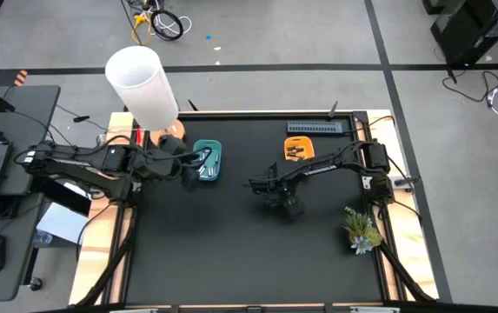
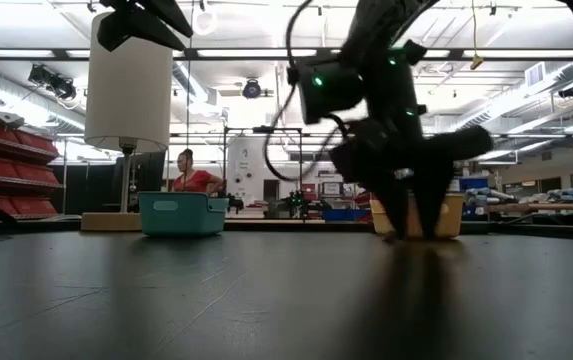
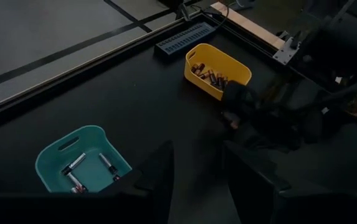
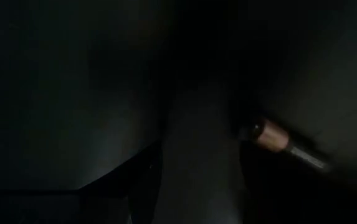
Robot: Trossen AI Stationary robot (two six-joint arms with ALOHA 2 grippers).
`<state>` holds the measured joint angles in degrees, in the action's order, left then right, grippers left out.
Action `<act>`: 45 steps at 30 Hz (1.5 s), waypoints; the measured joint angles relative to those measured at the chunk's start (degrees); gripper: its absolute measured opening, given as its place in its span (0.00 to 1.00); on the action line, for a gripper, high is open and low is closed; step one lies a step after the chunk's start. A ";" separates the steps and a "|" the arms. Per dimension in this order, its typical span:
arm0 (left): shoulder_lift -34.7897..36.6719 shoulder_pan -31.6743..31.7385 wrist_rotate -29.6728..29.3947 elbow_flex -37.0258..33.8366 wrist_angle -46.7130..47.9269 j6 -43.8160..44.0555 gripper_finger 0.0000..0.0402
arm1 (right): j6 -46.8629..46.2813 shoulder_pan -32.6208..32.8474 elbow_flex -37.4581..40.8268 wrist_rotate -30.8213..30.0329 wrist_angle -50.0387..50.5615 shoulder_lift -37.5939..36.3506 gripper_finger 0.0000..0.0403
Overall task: Sort batteries
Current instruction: Put the black battery into the yellow bin
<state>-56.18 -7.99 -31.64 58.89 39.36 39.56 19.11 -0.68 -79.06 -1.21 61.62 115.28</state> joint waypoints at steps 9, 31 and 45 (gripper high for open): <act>-0.02 0.00 0.25 0.00 -1.12 0.08 0.37 | -0.13 -0.88 -8.11 -0.13 -1.31 -0.35 0.55; -0.02 0.00 0.24 0.00 -1.18 -0.16 0.37 | 21.40 -10.73 -9.07 11.79 -23.03 3.71 0.50; -0.02 0.15 -0.15 0.02 -1.26 -0.08 0.37 | 4.47 -13.41 -9.19 13.48 -33.29 8.26 0.48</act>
<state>-56.20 -7.84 -31.79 58.92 38.10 39.48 23.59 -14.09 -88.25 12.26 28.33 123.54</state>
